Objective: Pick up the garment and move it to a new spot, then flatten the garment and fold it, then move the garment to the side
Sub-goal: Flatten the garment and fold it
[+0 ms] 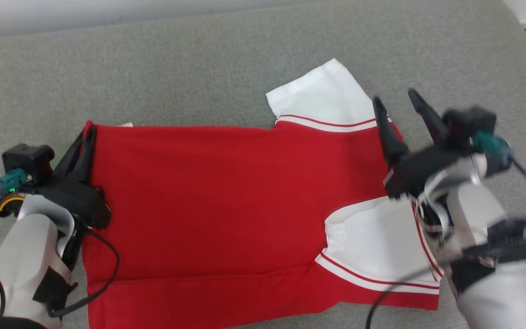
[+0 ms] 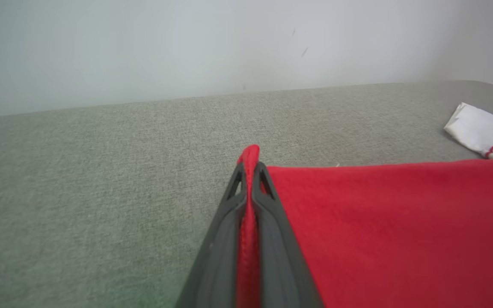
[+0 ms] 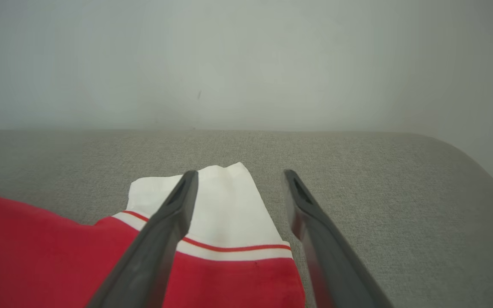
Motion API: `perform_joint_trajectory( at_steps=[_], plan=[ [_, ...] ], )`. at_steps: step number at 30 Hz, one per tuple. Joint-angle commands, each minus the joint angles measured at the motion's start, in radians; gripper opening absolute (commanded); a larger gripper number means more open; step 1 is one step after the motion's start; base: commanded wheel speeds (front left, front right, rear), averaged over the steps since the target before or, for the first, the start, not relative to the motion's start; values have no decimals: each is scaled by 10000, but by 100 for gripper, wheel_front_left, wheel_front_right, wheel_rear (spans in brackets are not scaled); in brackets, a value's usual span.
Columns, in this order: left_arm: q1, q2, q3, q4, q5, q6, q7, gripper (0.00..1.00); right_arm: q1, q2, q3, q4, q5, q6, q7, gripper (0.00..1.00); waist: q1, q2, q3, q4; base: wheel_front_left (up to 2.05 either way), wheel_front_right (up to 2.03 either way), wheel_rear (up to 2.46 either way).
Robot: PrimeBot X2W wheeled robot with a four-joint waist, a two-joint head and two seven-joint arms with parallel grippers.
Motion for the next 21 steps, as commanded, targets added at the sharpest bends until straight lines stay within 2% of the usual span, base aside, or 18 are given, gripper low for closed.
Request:
perform_joint_trajectory(
  at_steps=[1, 7, 14, 21],
  plan=[
    [-170, 168, -47, -115, 68, 11, -59, 0, -748, 96, 98, 521, 257, -11, 229, 100, -1, -1, 405, 139, 0, 0, 0],
    [-434, 227, -381, -475, 95, 11, -23, 0, -3158, 204, 359, 3261, 248, -11, 1511, 100, -1, -1, 902, 369, 0, 0, 0],
    [-751, 43, -766, -814, 56, 11, 31, 0, -5199, 327, 405, 5797, 306, -11, 1597, 100, -1, -1, 1309, 749, 0, 0, 0],
    [-1059, 22, -1073, -1223, 20, 12, 85, 0, -6610, 341, 189, 7677, 139, -11, 1447, 100, -1, -1, 1836, 1069, 0, 0, 0]
  ],
)
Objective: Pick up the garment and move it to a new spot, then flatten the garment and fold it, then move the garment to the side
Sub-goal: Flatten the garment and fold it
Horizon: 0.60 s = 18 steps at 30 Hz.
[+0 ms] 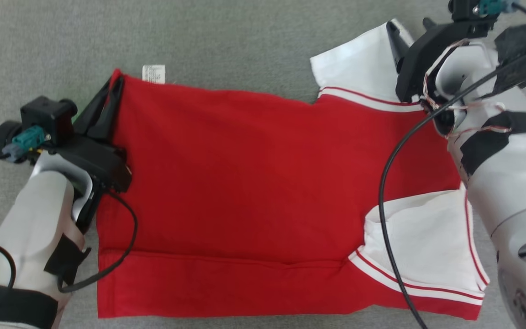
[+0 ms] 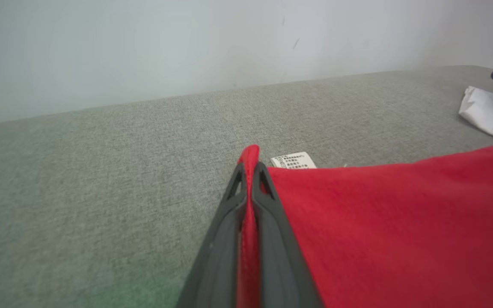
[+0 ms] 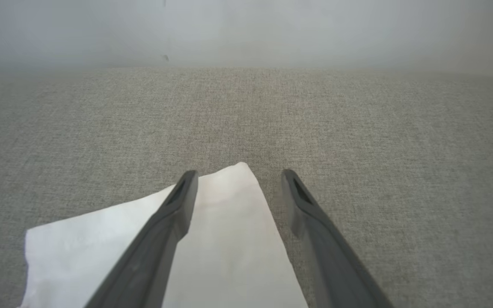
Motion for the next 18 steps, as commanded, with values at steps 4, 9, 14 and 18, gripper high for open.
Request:
perform_joint_trajectory(
  at_steps=[4, 9, 14, 18],
  plan=[
    [-145, 94, -175, -97, -45, 17, 9, 0, -629, -129, -194, 998, -303, -11, -174, 100, 0, 0, 437, 308, 0, 0, 0],
    [-119, 130, -256, -181, -94, 22, -1, 0, -828, -163, -435, 1482, -568, -11, -299, 100, 0, 0, 535, 402, 0, 0, 0],
    [-198, 145, -323, -273, -114, 22, -20, 0, -856, -52, -704, 1586, -526, -11, -609, 100, 0, 0, 655, 492, 0, 0, 0],
    [-222, 169, -385, -324, -126, 23, -33, 0, -930, -79, -862, 1681, -688, -11, -702, 100, 0, 0, 726, 548, 0, 0, 0]
  ],
)
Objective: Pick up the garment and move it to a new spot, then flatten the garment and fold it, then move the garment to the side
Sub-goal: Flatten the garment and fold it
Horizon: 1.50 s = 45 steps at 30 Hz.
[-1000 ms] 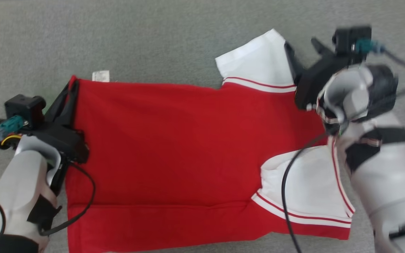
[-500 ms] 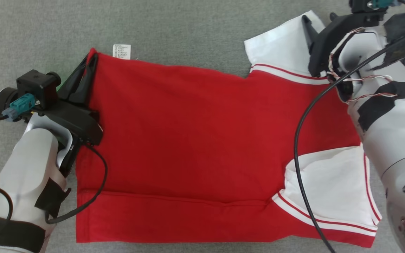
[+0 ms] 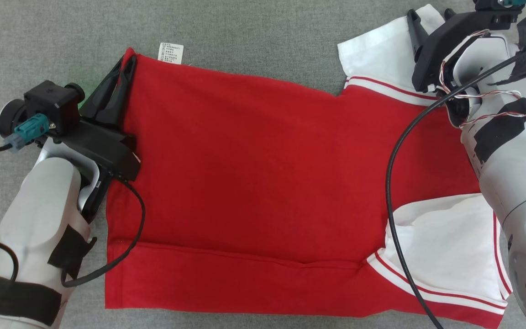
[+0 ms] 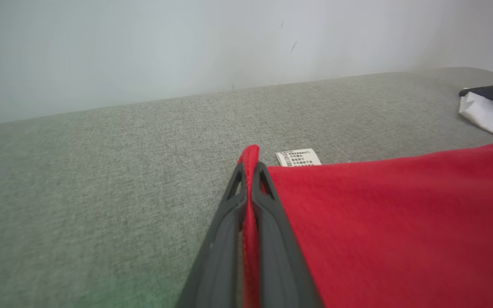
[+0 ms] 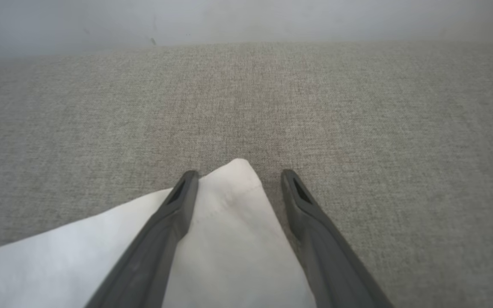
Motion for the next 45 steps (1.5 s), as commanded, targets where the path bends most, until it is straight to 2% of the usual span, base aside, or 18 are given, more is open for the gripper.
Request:
perform_joint_trajectory(
  at_steps=[1, 3, 4, 6, 7, 12, 18, 23, 28, 34, 35, 42, 45],
  plan=[
    [102, 195, -19, 240, 2, 35, -11, 0, -10, 30, -12, 101, -141, -11, 38, 100, 1, 0, 30, 22, 0, 0, 0],
    [119, 177, -50, 206, -3, 56, -18, 0, -21, 44, -78, 125, -221, -11, 7, 96, 1, 0, 57, 40, 0, 0, 0],
    [122, 185, -59, 199, -8, 65, -21, 0, -21, 60, -78, 132, -296, -11, -5, 62, 1, 0, 68, 41, 0, 0, 0],
    [119, 190, -77, 184, -5, 86, -26, 0, -21, 106, -115, 156, -403, -11, 81, 7, 1, 0, 85, 44, 0, 0, 0],
    [120, 185, -85, 176, -9, 99, -29, 0, -24, 122, -143, 165, -429, -11, 118, 0, 1, 0, 90, 41, 0, 0, 0],
    [253, 242, -41, 211, -101, 150, -32, 0, -135, 113, -162, 144, -717, -11, -364, 0, 1, 0, -13, 6, 0, 0, 0],
    [701, 210, 49, 93, -223, 165, -47, 0, 244, -100, -186, 92, -607, -12, -1774, 0, 1, 0, -501, -37, 0, 0, 0],
    [970, 216, 141, -47, -277, 245, -61, 0, 843, 56, 0, -336, 235, -12, -2362, 0, 1, 0, -843, -163, 0, 0, 0],
    [1308, 311, 262, -239, -327, 328, -69, 0, 1874, 86, 776, -1602, 1538, -12, -2584, 0, 1, 0, -1166, -377, 0, 0, 0],
    [1823, 336, 364, -568, -378, 456, -71, 0, 3379, -697, 2093, -3805, 3407, -12, -2625, 0, 1, 0, -1527, -567, 0, 0, 0],
    [1823, 336, 364, -568, -378, 456, -71, 0, 3379, -697, 2093, -3805, 3407, -12, -2625, 0, 1, 0, -1527, -567, 0, 0, 0],
    [2429, 316, 420, -930, -441, 548, -72, 0, 5199, -2026, 2982, -6260, 5139, -12, -2655, 0, 1, 0, -1982, -591, 0, 0, 0],
    [2640, 318, 458, -1093, -454, 617, -72, 0, 5939, -2466, 3184, -7187, 5444, -12, -2679, 0, 1, 0, -2152, -591, 0, 0, 0]
  ],
)
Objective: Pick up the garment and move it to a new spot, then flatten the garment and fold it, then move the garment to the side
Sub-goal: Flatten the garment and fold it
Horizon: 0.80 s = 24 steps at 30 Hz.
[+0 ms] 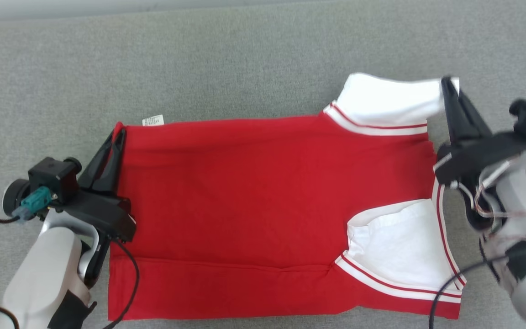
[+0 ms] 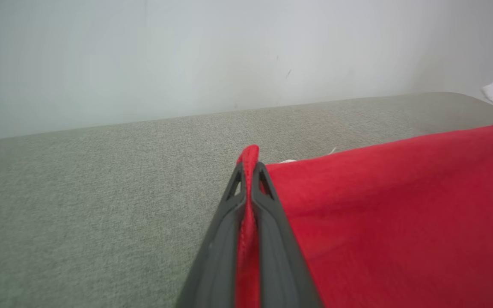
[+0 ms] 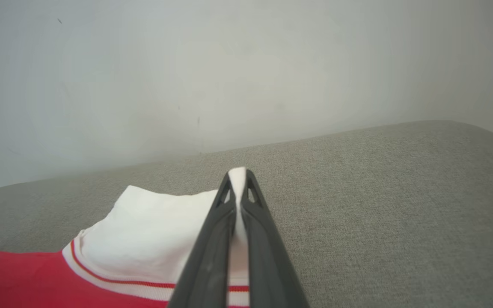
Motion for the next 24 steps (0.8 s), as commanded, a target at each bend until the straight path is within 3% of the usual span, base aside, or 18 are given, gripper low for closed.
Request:
perform_joint_trajectory(
  at_steps=[1, 13, 24],
  plan=[
    [268, 46, 73, -141, -84, 78, -11, 0, 470, -97, 50, -402, 314, -12, -58, 0, 0, 0, -175, -17, 0, 0, 0],
    [1708, -291, 133, -1460, 23, 307, -12, 0, 3006, -943, -295, -2589, 1003, -12, -6, 0, 0, 0, -627, 202, 0, 0, 0],
    [2795, -713, 344, -2144, 266, 279, -12, 0, 4805, -1146, -785, -4082, 1437, -12, 259, 0, 0, 0, -954, 358, 0, 0, 0]
  ],
)
